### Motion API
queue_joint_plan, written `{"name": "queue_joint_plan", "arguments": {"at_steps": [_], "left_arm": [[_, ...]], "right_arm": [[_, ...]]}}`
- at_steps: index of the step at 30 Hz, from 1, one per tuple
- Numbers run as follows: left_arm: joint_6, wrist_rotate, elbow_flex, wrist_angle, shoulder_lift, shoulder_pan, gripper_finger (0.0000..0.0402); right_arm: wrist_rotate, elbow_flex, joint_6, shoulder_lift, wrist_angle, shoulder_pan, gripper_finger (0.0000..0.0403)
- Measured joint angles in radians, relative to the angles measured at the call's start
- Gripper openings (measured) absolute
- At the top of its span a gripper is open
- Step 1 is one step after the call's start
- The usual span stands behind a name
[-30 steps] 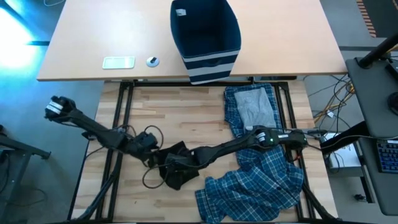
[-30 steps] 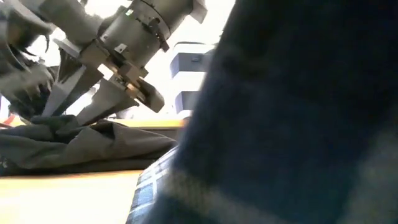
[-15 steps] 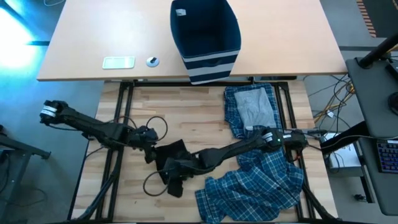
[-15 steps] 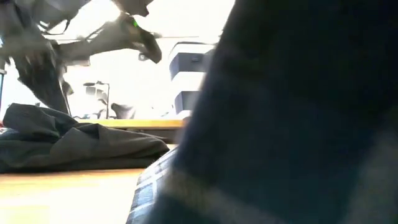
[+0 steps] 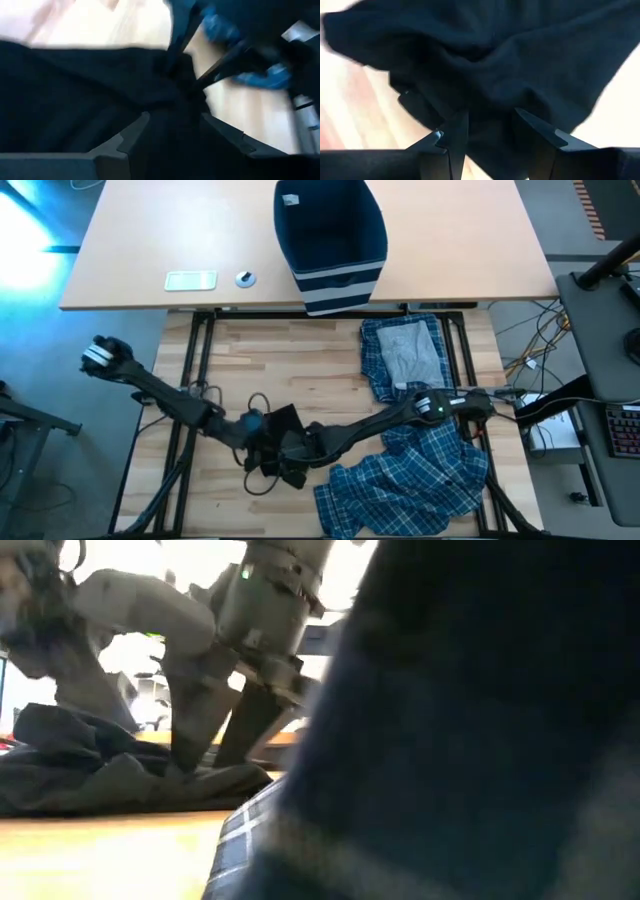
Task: Fold Laundry from Bin
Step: Stack the black boxer on top of the gray shirt
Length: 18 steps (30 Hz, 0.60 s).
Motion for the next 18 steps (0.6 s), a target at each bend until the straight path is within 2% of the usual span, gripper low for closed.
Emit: {"name": "queue_joint_plan", "arguments": {"at_steps": [3, 7, 12, 18], "left_arm": [[0.014, 0.000, -0.004, 0.007, 0.119, 0.001, 0.0152], [0.008, 0.025, -0.009, -0.062, 0.158, -0.006, 0.0152], [-0.001, 0.087, -0.020, -0.197, 0.036, -0.017, 0.0152], [-0.003, 0.084, 0.044, -0.291, -0.154, -0.019, 0.0152]], "right_arm": [[-0.023, -0.031, 0.009, 0.003, -0.007, -0.002, 0.0148], [-0.048, -0.064, 0.011, -0.005, -0.043, -0.004, 0.0148], [-0.052, -0.075, -0.046, -0.015, -0.055, -0.008, 0.0148], [-0.034, -0.072, -0.120, -0.061, -0.057, -0.019, 0.0148]]}}
